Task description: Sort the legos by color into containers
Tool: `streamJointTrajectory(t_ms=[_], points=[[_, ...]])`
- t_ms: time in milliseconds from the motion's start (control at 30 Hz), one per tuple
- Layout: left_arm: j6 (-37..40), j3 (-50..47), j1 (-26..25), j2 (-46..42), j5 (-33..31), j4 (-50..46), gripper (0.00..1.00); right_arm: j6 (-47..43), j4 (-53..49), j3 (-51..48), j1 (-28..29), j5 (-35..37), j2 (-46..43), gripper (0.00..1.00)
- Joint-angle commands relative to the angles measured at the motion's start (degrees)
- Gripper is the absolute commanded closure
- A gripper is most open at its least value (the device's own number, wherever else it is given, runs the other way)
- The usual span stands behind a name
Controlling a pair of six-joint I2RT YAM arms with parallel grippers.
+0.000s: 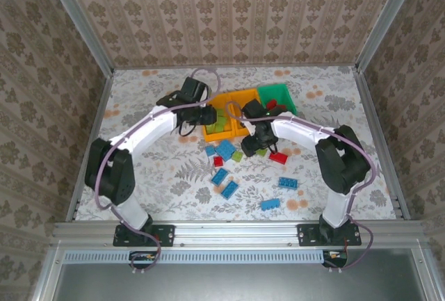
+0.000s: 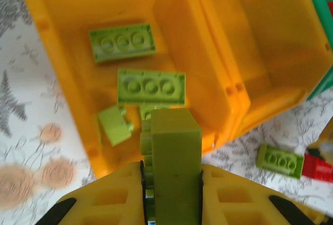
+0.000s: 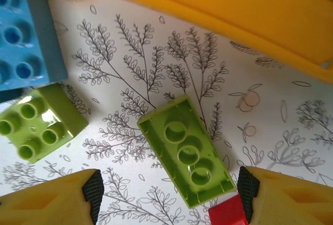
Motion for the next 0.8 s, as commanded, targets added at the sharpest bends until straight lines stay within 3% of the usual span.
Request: streamJointTrajectory(t_ms=[0,367,500,633,767], points=[[1.9,3.9,1.6,3.9,3.9,1.1,0.76,-4.3,-3.1,2.5,0.2,2.4,2.9,0.29],[1.0,10.7,3.2,11.4,6.7,2.5,0.69,-5.2,-2.6,2.8,0.0,4.6,7.3,0.36],[0.6,10.0,3.2,11.0,6.6,2.4,0.57,-5.3,-2.4,2.5,0.0,4.6,8.0,0.4],[0.5,8.3,3.1,8.6,5.3,2.7,0.42,-5.5,-1.9,1.7,0.0,4.2,8.0,0.52],[0.4,6.1,3.2,5.5,3.8,3.2,0.32,-5.5,-2.3,1.3,-0.1,3.5,7.2,0.6]])
